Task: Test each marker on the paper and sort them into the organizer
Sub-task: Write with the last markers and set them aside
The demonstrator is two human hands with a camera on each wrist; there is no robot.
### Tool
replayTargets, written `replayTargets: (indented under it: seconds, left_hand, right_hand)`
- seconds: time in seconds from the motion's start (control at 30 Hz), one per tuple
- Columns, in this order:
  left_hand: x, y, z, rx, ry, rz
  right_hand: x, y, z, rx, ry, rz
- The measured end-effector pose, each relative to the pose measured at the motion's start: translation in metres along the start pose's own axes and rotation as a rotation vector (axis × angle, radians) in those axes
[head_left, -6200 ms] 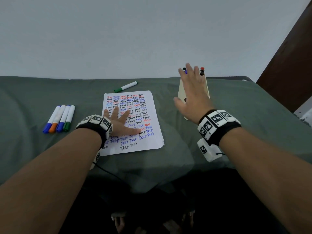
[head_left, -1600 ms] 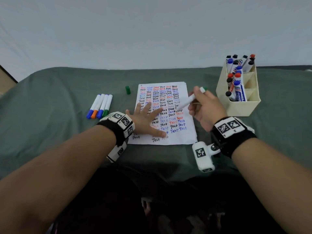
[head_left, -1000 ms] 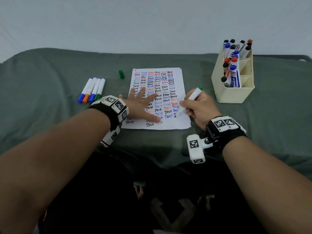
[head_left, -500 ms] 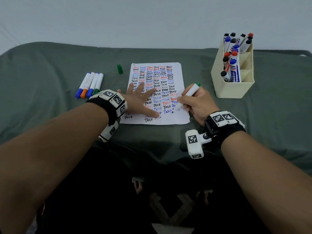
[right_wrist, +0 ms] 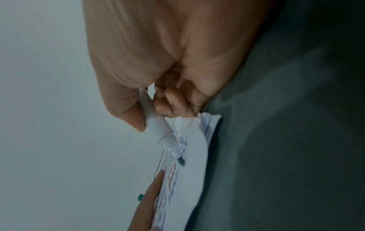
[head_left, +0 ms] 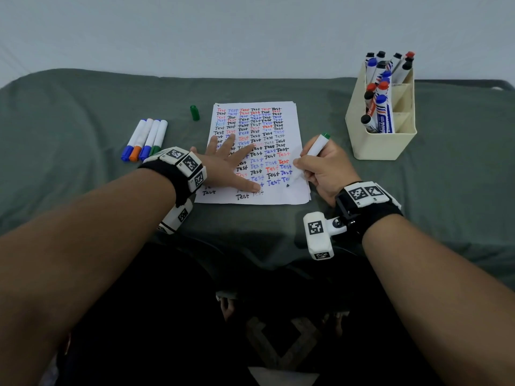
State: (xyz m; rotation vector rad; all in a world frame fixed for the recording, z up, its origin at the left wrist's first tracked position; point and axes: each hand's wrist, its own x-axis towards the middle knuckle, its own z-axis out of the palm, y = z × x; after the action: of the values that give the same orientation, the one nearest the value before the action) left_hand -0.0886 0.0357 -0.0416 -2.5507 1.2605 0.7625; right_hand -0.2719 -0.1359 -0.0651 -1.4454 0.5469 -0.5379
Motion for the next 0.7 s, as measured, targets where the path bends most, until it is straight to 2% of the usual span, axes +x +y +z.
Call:
replayTargets:
  seconds: [0.7]
  left_hand:
    - [-0.0069,0.004,-0.0035,-0.006,-0.017,-0.008]
  right_hand:
    - [-0.0011,-0.001,0.0005,0.042,0.004,0.013]
